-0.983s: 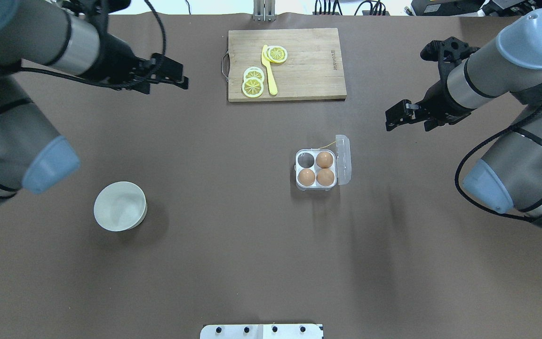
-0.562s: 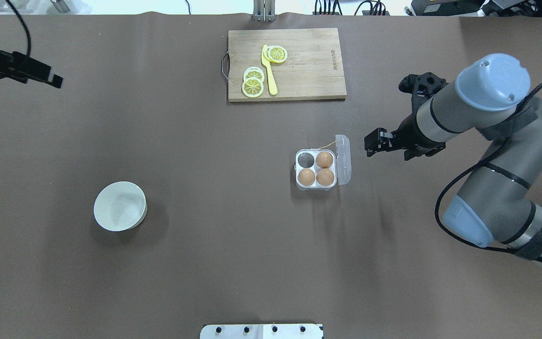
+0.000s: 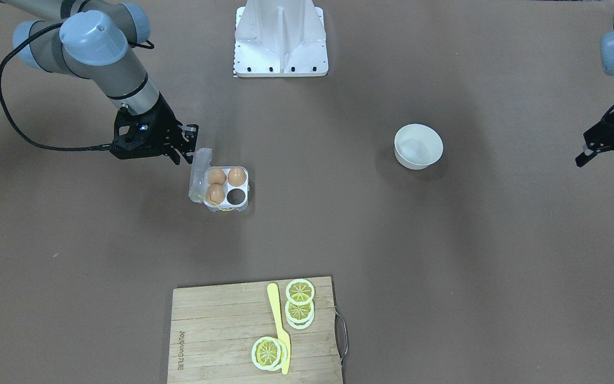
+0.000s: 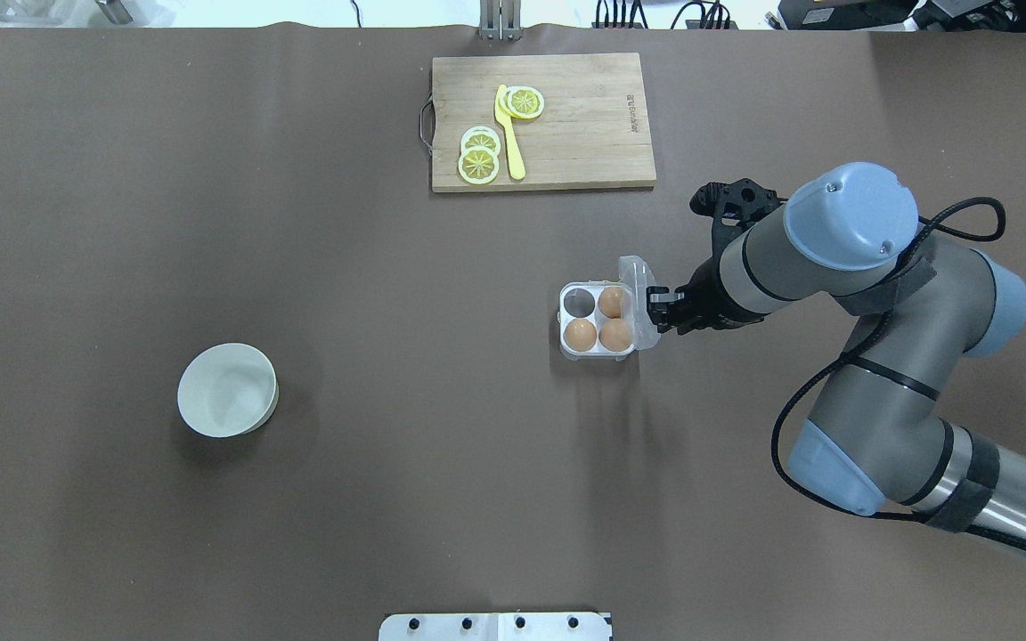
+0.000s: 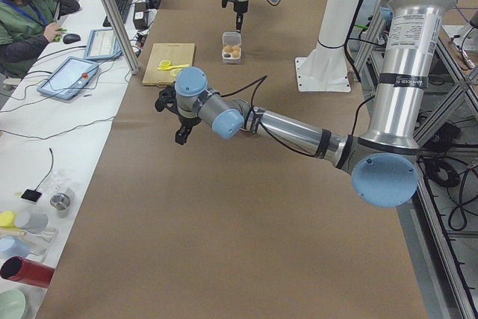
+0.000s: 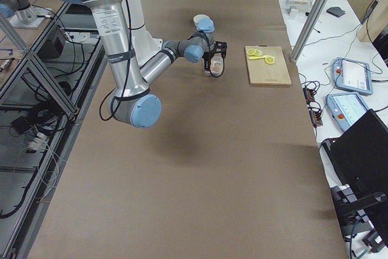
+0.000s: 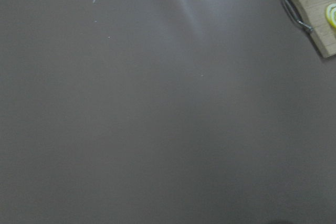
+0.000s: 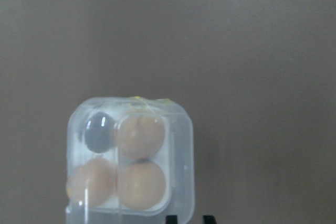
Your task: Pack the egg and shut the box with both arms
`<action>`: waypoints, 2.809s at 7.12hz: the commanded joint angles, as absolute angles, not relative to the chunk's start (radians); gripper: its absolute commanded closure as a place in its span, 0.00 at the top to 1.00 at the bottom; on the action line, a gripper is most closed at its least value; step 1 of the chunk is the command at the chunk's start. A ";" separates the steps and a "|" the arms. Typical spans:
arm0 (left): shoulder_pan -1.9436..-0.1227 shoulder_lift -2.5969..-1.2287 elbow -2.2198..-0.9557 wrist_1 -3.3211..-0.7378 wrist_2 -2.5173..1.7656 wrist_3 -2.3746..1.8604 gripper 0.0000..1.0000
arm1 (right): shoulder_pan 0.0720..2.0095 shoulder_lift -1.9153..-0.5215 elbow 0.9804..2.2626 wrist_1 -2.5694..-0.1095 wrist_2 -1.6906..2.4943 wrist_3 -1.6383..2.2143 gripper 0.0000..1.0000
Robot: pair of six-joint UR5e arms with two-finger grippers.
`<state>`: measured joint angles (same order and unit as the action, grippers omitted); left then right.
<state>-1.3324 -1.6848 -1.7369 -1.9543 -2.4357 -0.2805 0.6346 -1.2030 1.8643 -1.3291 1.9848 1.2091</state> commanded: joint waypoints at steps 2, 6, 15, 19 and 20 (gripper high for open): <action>-1.336 -1.671 -1.735 -1.962 -2.447 -0.273 0.97 | 0.600 -1.132 1.856 -1.336 1.973 1.216 0.00; -1.396 -1.597 -1.729 -1.950 -2.456 -0.256 0.97 | 0.650 -1.108 1.853 -1.359 1.982 1.212 0.00; -1.692 -1.465 -1.750 -1.477 -2.325 0.218 0.98 | 1.182 -1.150 1.826 -1.836 2.243 0.486 0.99; -1.692 -1.465 -1.781 -1.474 -2.338 -0.053 0.98 | 1.414 -1.331 1.747 -1.868 2.260 0.058 0.99; -1.692 -1.465 -1.784 -1.482 -2.339 -0.146 0.98 | 1.474 -1.389 1.727 -1.862 2.266 -0.007 0.99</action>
